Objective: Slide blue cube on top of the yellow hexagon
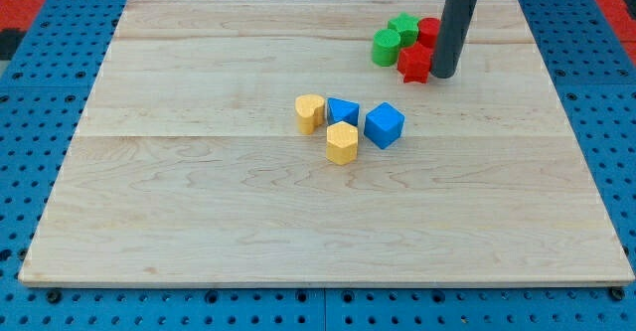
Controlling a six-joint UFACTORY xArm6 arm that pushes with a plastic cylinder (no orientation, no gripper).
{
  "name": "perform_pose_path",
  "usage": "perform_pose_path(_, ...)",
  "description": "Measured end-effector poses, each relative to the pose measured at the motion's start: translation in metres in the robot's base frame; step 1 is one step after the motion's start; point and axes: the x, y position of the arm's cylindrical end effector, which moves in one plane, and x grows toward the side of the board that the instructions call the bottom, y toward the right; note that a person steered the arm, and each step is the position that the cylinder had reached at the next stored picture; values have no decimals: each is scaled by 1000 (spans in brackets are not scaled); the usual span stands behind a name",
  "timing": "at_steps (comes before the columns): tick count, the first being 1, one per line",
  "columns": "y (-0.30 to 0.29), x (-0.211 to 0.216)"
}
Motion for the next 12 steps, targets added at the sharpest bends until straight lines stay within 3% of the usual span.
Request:
perform_pose_path(7, 33, 6)
perform_pose_path(8, 29, 28)
perform_pose_path(10, -8, 55)
perform_pose_path(12, -92, 79)
